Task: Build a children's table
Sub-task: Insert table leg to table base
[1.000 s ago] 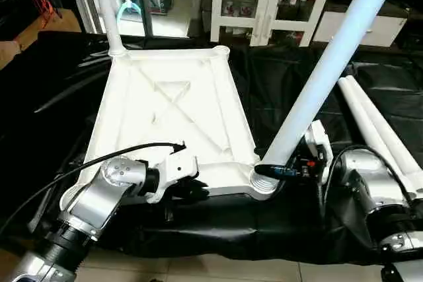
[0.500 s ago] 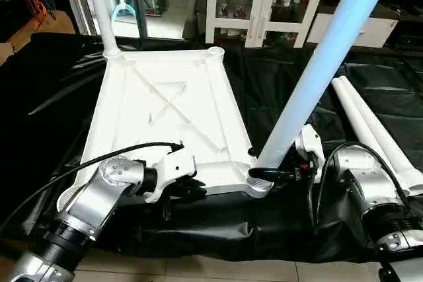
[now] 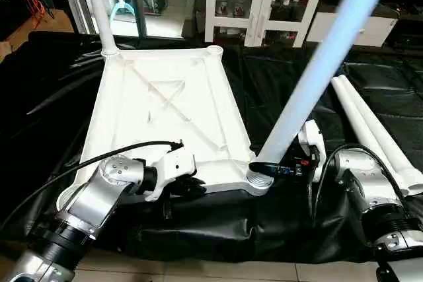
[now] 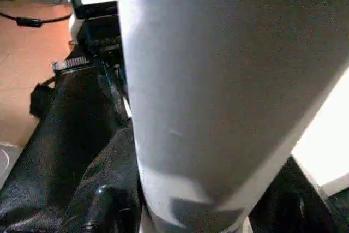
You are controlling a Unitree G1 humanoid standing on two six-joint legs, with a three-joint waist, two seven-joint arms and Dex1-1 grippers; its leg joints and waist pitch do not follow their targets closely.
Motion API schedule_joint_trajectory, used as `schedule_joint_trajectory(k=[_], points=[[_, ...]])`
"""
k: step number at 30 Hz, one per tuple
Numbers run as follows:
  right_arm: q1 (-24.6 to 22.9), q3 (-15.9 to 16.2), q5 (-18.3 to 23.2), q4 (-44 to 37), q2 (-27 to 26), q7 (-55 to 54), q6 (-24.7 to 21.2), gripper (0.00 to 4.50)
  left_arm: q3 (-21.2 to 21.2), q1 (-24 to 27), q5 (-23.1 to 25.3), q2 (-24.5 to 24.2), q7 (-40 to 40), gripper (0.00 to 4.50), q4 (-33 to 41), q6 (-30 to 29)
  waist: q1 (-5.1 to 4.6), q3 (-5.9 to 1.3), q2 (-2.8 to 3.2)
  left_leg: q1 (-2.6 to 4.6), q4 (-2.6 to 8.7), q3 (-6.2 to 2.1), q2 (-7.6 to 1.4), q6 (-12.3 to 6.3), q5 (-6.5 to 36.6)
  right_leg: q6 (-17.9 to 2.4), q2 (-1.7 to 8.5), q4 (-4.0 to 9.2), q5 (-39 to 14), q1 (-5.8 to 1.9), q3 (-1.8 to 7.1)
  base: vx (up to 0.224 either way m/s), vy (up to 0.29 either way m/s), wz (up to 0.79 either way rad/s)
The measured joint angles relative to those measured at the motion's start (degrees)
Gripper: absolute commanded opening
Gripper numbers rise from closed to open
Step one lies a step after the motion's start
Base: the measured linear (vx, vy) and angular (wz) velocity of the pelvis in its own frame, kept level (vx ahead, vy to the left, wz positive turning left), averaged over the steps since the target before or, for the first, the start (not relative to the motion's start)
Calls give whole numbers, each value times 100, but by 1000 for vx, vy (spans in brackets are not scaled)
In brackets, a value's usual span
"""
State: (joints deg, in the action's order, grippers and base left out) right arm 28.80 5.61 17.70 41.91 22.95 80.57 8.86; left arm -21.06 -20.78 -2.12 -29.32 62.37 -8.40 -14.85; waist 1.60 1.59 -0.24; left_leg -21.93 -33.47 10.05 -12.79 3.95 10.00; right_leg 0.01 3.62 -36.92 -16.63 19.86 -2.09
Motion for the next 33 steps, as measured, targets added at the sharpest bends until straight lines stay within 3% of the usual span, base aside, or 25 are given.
schedule_joint_trajectory(k=[17,20,23,26,29,33], points=[[-6,8,-4,-2,0,-22,51,188,2,-1,-1,-3,-13,0,0,1,3,3,-5,17,62,4,0,26,-15,2,-5,38,1,-2,-3,0,0,0],[24,0,-53,22,-110,-396,64,188,33,-3,28,-1,-157,0,-10,-43,-19,15,-21,49,84,7,0,29,-17,2,-10,46,1,0,2,0,0,0],[232,-71,-193,296,-379,-1324,70,188,122,-92,83,126,-533,0,-50,-369,-151,40,-59,81,115,7,1,38,-20,0,-15,46,3,0,6,0,0,0],[403,-131,-227,475,-529,-1991,64,188,229,-168,102,363,-881,0,30,-876,-209,56,-56,78,138,9,0,44,-24,-1,-20,48,5,1,9,0,0,0],[731,-268,-302,818,-746,-3018,-5,188,334,-309,254,984,-1601,0,210,-1759,-279,60,-54,58,146,8,-3,76,-46,-1,-30,53,5,7,13,0,0,0],[1108,-348,-521,1164,-975,-4358,-167,188,425,-528,443,1859,-2595,0,268,-2726,-288,67,-69,33,147,7,-4,29,-47,5,-34,83,9,11,5,0,0,0]])
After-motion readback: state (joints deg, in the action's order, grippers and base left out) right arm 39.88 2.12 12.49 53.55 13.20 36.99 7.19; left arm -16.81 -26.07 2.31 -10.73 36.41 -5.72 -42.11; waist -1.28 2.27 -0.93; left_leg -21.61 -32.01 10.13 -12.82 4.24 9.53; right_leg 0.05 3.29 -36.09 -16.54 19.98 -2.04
